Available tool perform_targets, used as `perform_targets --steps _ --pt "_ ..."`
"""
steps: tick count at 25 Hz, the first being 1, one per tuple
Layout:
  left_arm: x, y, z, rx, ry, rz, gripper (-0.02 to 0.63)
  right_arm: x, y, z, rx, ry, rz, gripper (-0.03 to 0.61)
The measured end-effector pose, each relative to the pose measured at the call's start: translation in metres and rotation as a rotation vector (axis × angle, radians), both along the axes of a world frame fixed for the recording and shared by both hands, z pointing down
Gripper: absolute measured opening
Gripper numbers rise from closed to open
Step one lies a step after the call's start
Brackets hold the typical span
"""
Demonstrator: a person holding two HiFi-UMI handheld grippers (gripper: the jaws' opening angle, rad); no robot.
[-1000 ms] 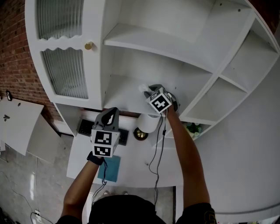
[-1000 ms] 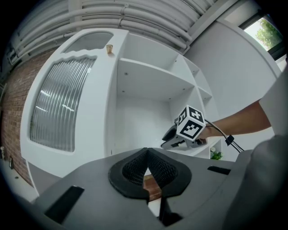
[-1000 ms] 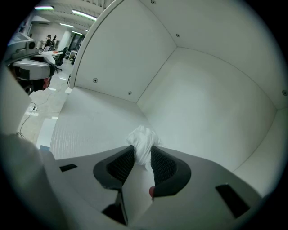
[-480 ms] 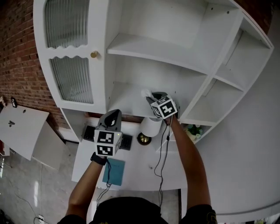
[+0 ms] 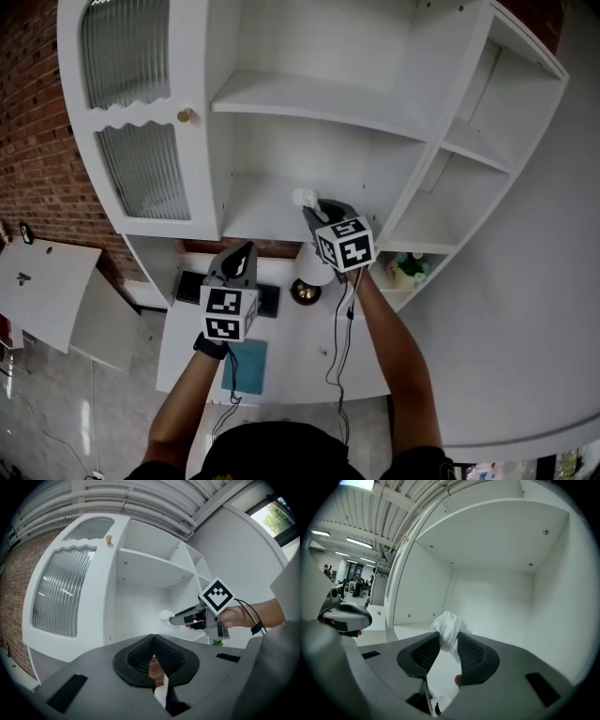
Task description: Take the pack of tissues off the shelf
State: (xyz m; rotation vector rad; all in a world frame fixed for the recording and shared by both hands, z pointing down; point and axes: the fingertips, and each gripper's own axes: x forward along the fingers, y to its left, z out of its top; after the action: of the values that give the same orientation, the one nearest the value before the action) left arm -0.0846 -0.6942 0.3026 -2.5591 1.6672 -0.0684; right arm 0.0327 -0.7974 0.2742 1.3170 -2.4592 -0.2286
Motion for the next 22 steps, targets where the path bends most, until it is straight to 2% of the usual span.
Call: perform_targets --steps 3,22 --pt "-0.001 0.004 0.011 -0.009 -0.013 0.008 0.011 0.002 0.012 0.001 0.026 -0.024 0.029 0.123" --pt "-0.011 0.04 0.037 -0.001 0.054 0.008 0.011 0.0 0.108 0.011 0.154 -0.222 0.101 0.124"
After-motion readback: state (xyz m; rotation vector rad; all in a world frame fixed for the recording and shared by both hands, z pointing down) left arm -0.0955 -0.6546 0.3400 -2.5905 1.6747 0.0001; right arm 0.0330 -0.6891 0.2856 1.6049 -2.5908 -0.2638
